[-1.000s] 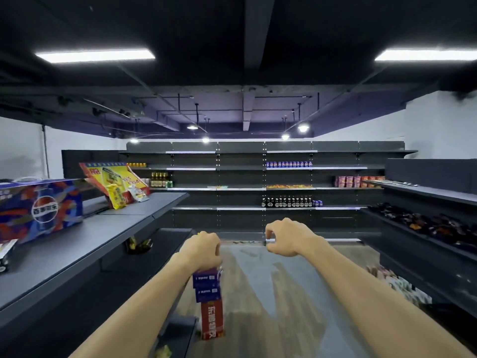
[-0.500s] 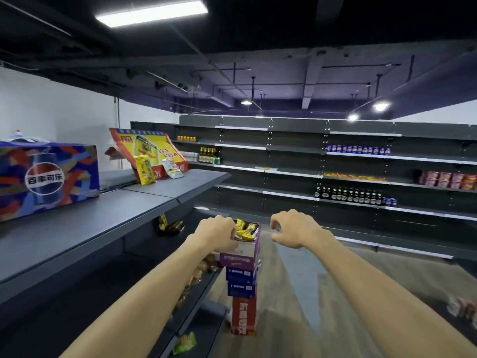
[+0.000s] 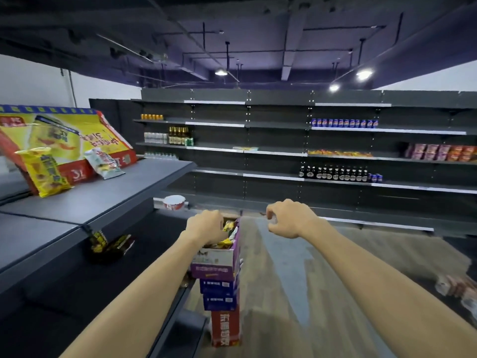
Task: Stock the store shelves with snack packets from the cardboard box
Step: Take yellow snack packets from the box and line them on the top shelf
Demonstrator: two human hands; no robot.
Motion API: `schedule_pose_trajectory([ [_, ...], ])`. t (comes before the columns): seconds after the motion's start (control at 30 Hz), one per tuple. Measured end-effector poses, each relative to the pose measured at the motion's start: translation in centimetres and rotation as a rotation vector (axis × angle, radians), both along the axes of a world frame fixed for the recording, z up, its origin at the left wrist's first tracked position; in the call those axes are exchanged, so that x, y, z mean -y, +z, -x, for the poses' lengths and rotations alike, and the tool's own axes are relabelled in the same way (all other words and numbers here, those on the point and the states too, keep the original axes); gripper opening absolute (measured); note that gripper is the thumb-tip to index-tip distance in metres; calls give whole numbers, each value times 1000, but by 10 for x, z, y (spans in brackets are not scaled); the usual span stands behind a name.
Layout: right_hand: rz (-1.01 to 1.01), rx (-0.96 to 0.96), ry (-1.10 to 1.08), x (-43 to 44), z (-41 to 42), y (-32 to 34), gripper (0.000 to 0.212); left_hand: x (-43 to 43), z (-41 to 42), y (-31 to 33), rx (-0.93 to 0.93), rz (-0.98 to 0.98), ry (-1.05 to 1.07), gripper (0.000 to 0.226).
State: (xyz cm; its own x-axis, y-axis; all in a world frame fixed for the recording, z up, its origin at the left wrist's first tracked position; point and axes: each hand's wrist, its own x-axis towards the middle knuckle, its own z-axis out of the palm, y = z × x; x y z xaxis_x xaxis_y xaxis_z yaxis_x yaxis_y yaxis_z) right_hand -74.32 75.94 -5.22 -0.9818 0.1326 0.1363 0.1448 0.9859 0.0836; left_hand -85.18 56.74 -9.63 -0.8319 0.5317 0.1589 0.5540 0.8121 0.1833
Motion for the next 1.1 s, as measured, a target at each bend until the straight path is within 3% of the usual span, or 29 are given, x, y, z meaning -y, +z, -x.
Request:
schedule_pose_trajectory([
  [0.27, 102, 56, 57, -134, 117, -40, 28, -117, 93, -24, 151, 62, 96, 19],
  [0.5, 157, 54, 191, -183, 229, -69, 27, -183, 172, -33, 74, 85, 179, 20],
  [0.83, 291, 138, 208, -222, 403, -168, 24, -209, 305, -177, 233, 7, 348, 20],
  [1.1, 374, 279, 165, -250, 525, -234, 24, -225, 417, -247, 451, -3, 450, 28],
])
